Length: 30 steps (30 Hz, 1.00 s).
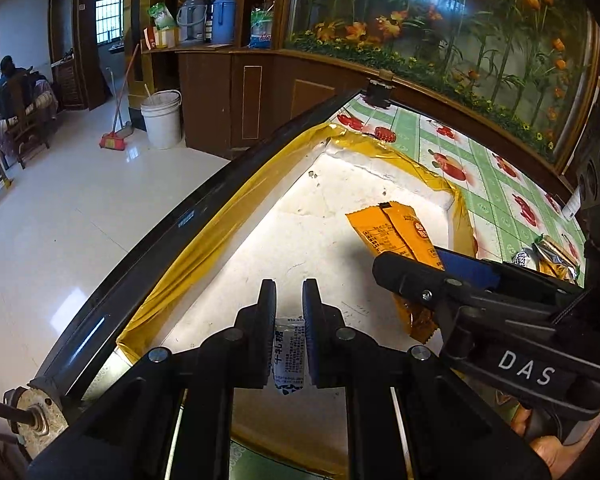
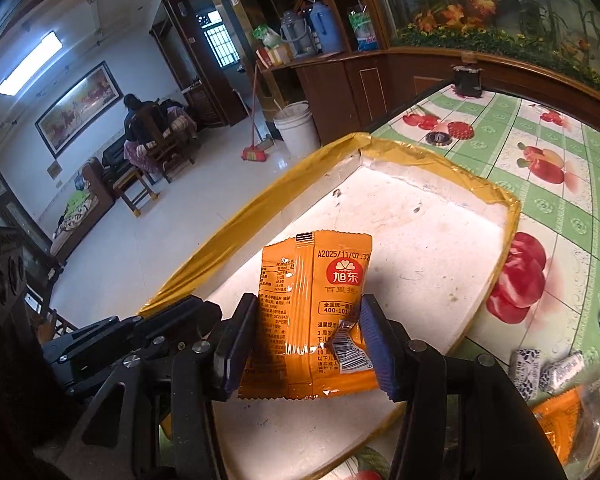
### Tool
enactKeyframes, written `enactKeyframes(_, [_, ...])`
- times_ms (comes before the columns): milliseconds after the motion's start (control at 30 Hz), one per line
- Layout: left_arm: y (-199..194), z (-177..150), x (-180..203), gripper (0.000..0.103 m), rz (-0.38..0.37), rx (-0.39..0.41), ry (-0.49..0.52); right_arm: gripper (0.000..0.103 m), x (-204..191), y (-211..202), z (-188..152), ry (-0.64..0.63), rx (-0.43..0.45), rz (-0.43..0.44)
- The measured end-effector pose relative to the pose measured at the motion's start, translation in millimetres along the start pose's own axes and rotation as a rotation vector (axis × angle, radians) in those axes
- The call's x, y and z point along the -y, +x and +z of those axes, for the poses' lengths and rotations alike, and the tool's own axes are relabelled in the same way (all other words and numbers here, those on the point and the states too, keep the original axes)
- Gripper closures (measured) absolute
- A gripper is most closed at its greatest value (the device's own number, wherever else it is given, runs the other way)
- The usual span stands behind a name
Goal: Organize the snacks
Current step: 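Open both grippers to drop the orange bag and white packet into the tray, then move the left gripper to the silver foil bag while the right moves to the cracker pack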
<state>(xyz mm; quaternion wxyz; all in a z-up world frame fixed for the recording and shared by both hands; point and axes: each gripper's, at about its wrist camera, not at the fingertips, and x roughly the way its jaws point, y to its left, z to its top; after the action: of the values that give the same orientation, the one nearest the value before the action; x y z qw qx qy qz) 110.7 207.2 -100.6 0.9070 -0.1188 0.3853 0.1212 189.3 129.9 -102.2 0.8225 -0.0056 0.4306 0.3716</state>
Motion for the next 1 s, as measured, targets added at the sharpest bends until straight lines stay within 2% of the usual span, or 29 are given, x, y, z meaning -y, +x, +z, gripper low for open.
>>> enactKeyframes(133, [1.2,-1.6,-2.2,0.092,-0.012,-0.019,-0.009,0.046,2.7,7.2,1.5,0.011,-0.018,-0.007])
enactKeyframes(167, [1.1,-0.6,-2.7,0.088,-0.014,-0.021,-0.010,0.044,4.2,7.3,1.9,0.014,-0.015,-0.011])
enactKeyframes(233, [-2.9,-0.4,-1.5,0.062,0.003,-0.012,-0.003,0.039,6.8,3.0,1.4,0.024,-0.006,-0.025])
enactKeyframes(267, [-6.0,0.0,-0.5,0.038,0.015,-0.001,0.001,0.035,8.1,0.4,1.6,0.029,-0.002,-0.028])
enactKeyframes(300, [-10.6,0.0,0.0,0.027,0.020,0.018,0.003,0.033,9.3,-3.3,1.3,0.033,0.004,-0.027])
enactKeyframes(433, [-27.5,-0.2,5.7,0.027,0.018,0.069,0.028,0.031,18.9,-33.6,-2.7,0.059,0.052,-0.028])
enactKeyframes(700, [-43.2,-6.7,31.7,0.028,-0.043,0.073,0.066,0.023,61.7,-104.5,-32.7,0.139,0.143,-0.104])
enactKeyframes(800, [-48.3,-11.4,45.4,0.028,-0.080,0.068,0.080,0.019,84.8,-130.1,-55.6,0.190,0.163,-0.159])
enactKeyframes(1000, [-56.4,-29.2,85.7,0.027,-0.171,0.036,0.126,0.019,123.7,-173.1,-108.8,0.299,0.191,-0.238])
